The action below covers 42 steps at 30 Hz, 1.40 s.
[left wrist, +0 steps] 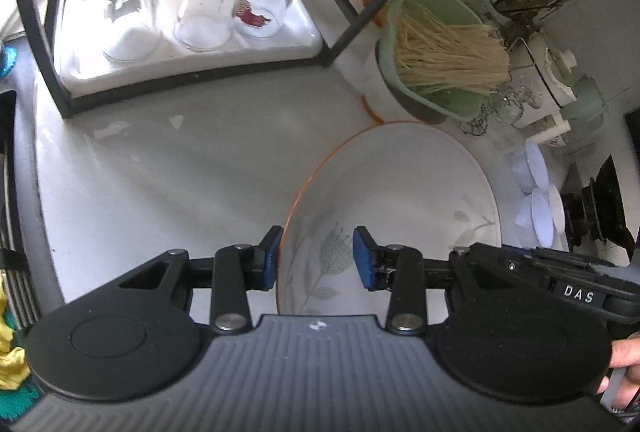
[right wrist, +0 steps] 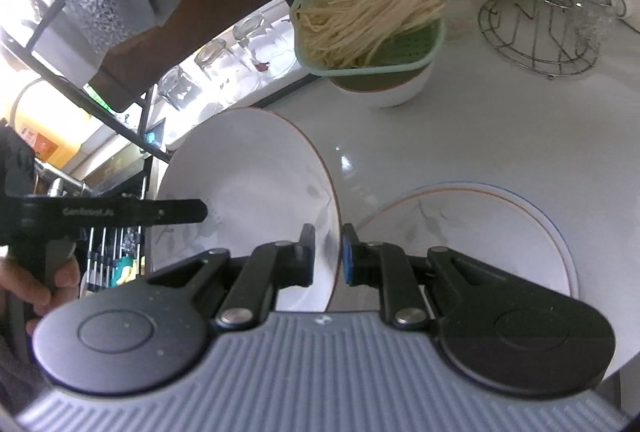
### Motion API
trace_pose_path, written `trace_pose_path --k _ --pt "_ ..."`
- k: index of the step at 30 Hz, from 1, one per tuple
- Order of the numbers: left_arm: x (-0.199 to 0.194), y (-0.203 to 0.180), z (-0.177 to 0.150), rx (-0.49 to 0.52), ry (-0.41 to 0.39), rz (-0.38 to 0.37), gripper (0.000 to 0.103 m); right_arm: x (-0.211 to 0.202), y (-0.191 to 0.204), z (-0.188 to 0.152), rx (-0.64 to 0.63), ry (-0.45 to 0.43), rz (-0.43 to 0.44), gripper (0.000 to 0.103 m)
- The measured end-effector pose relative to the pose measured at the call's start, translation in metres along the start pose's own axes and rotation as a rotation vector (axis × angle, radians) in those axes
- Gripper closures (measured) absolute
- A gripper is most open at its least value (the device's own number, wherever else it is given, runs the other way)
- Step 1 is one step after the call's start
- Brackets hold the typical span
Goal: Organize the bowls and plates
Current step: 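Lift the leaf plate with both grippers and carry it toward the plate stack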
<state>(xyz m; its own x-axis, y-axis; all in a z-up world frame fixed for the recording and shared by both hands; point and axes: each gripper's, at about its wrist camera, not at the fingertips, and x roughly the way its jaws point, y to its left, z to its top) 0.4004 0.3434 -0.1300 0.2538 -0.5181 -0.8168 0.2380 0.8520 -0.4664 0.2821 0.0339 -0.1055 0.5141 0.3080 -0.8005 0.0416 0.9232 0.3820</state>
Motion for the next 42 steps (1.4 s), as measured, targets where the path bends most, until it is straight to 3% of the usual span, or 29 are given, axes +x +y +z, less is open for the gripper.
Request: trace_pose_path --k 17,27,42 --pt "0.019 -0.066 -0.016 0.077 0.036 -0.014 0.060 -0.042 -0.056 -0.023 0.112 -0.056 -0.008 0.086" --pt "0.045 -0.096 -0.023 0.105 0.079 0.040 0.060 -0.042 -0.091 -0.035 0.172 -0.018 0.001 0.087" --pt "0.069 -0.130 -0.028 0.236 0.131 0.203 0.060 -0.016 -0.110 -0.037 0.129 0.042 0.001 0.086"
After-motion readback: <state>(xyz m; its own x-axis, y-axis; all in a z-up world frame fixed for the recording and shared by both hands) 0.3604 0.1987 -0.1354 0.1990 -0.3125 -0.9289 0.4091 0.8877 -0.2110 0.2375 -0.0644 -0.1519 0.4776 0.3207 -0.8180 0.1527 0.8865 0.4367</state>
